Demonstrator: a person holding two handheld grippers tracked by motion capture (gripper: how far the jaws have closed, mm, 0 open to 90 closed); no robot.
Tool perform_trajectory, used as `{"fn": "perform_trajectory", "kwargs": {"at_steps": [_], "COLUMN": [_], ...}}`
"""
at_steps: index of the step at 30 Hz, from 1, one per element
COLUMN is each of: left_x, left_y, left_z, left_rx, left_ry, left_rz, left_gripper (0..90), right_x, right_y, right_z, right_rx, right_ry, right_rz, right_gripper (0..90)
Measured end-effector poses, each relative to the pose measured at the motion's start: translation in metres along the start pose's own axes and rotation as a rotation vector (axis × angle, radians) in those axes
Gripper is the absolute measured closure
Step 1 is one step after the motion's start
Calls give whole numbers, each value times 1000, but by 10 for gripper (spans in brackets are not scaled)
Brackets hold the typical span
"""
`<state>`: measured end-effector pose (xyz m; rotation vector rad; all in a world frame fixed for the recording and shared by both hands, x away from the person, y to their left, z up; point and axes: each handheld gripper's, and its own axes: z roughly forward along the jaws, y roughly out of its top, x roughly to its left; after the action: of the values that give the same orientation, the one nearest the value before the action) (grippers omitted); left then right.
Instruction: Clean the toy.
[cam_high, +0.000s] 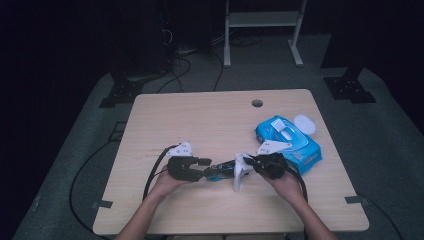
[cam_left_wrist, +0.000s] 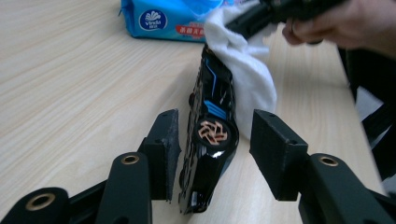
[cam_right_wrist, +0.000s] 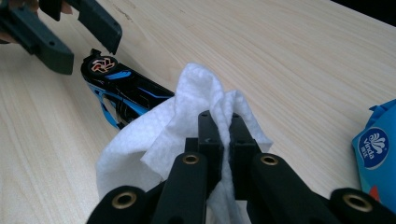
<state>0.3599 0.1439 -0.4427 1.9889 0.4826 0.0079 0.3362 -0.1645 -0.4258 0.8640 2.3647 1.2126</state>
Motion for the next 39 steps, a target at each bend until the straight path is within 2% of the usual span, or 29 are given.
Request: {"fn": "perform_trajectory", "kwargs": {"at_steps": [3,5,6,8,23,36,37,39], "left_x": [5,9,11,13,7,3,2,-1], "left_y": [1,1,0,-1,-1,-2,-3,-7], "left_z": [2,3,4,4,9,12,13,18], "left_rx": [15,7,11,7,43,86,90,150], "left_ry": [4,-6,3,-10,-25,-52,-51,12], "left_rz": [-43,-84,-95,-119,-118,-113,-113,-74], "left_gripper": [514,509,510,509,436,384,382,384], "right_x": [0,1,1,1,9,12,13,14], "right_y": [-1,-1,-1,-2,-5,-12,-12,-14], "right_z": [0,-1,-1,-1,-9,-16,-16,-14], "right_rx": [-1,-2,-3,-5,0,0,1,27], "right_ry": [1,3,3,3,15,40,41,42], "right_rz": [-6,-6,-6,-10,-40,-39,-39,-52], "right_gripper": [866,866,865,866,866,866,865,865]}}
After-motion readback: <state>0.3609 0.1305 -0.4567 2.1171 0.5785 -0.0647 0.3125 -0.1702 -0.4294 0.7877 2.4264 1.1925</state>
